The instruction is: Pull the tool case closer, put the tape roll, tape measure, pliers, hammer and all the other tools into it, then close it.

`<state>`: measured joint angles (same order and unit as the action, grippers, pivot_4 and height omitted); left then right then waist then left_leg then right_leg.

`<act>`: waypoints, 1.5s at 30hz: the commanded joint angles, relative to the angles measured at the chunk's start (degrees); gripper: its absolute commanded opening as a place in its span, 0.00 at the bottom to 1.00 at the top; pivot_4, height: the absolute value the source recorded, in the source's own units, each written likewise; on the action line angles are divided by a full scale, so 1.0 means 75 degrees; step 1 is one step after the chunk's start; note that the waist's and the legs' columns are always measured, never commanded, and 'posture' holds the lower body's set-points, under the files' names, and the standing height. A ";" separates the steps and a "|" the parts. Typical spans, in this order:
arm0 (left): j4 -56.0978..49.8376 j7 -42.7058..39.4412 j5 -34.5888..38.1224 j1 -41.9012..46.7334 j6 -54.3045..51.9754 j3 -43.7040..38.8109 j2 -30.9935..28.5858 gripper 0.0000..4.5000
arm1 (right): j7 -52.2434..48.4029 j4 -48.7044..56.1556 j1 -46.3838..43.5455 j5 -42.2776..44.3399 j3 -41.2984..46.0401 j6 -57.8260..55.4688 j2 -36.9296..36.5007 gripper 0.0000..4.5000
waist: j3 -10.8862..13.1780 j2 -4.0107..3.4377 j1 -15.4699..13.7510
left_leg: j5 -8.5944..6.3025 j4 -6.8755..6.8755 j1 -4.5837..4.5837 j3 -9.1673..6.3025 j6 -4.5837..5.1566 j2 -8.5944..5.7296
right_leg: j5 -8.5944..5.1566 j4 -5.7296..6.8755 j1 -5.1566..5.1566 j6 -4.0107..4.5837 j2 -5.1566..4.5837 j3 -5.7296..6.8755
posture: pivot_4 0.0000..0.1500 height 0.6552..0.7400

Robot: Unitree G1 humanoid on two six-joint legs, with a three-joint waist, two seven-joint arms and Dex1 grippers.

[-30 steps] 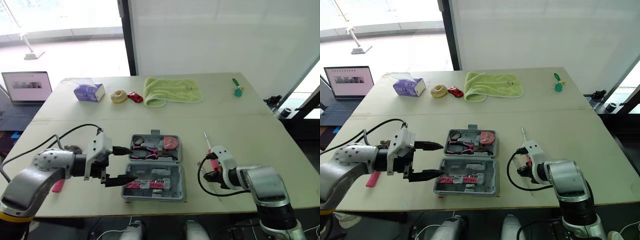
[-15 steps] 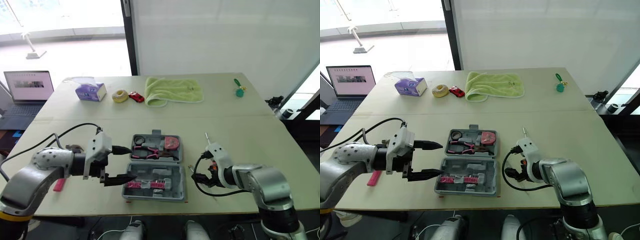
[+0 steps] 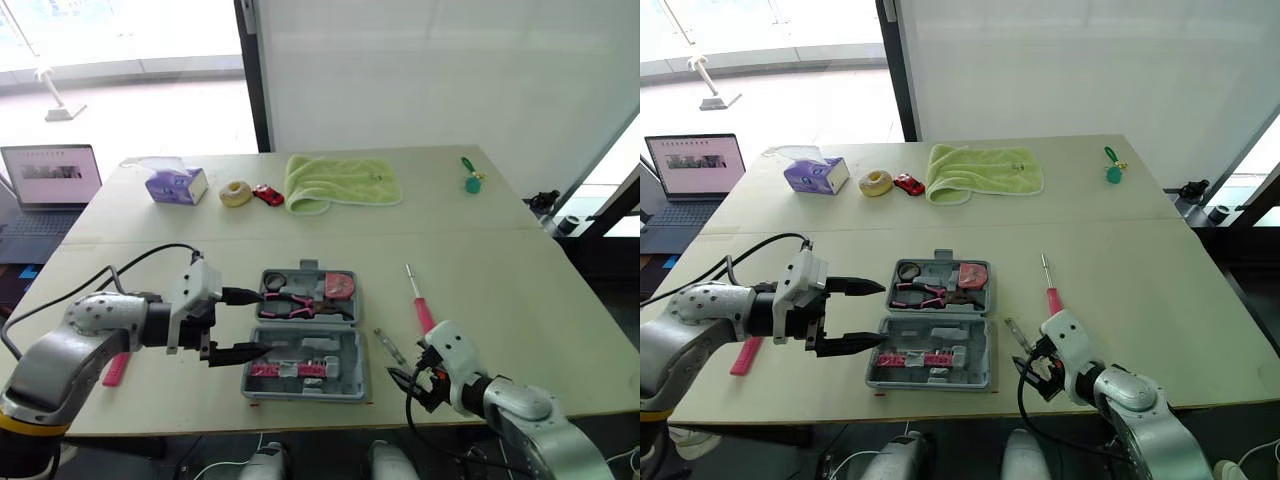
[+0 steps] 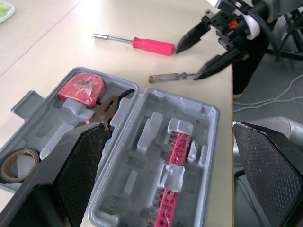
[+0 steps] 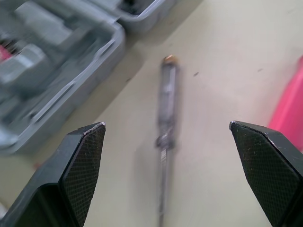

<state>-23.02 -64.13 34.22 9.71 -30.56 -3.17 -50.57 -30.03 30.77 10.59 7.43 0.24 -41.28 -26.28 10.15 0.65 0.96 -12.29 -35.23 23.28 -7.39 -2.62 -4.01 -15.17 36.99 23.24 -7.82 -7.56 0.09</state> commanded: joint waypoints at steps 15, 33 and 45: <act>0.0020 -0.0081 -0.0108 -0.0109 0.0231 -0.0286 -0.0146 1.00 | 0.0774 -0.0694 0.0097 0.0050 -0.0487 0.0336 0.0611 0.33 | -0.0001 0.0001 -0.0034 | 0.0000 0.0000 0.0003 -0.0022 0.0000 -0.0003 | -0.0012 -0.0002 0.0001 0.0022 -0.0005 0.0000 | 1.00 1.00; 0.1559 -0.0289 -0.0654 -0.0495 0.1254 -0.0887 -0.0276 1.00 | -0.1404 0.0170 -0.3828 0.0246 -0.1641 -0.0991 -0.2310 0.00 | 0.0013 -0.0019 -0.0008 | 0.0000 0.0010 0.0006 -0.0016 0.0001 0.0000 | -0.0008 -0.0001 0.0008 0.0014 -0.0001 0.0019 | 1.00 1.00; 0.0959 0.0366 -0.0856 -0.2888 0.1717 -0.2319 0.0129 1.00 | -0.3524 -0.1612 -0.9072 0.0127 -0.5562 -0.3000 -0.1069 0.00 | 0.0018 -0.0004 0.0166 | -0.0001 0.0015 0.0021 -0.0053 -0.0001 -0.0003 | -0.0006 -0.0001 0.0027 0.0013 -0.0012 0.0017 | 1.00 1.00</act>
<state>-13.84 -62.27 27.62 -11.14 -18.55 -17.75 -49.90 -55.90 18.56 -55.84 9.00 -39.92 -62.71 -35.08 10.29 0.62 2.21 -12.30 -35.12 23.44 -7.77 -2.62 -4.04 -15.22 36.98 23.45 -7.72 -7.70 0.19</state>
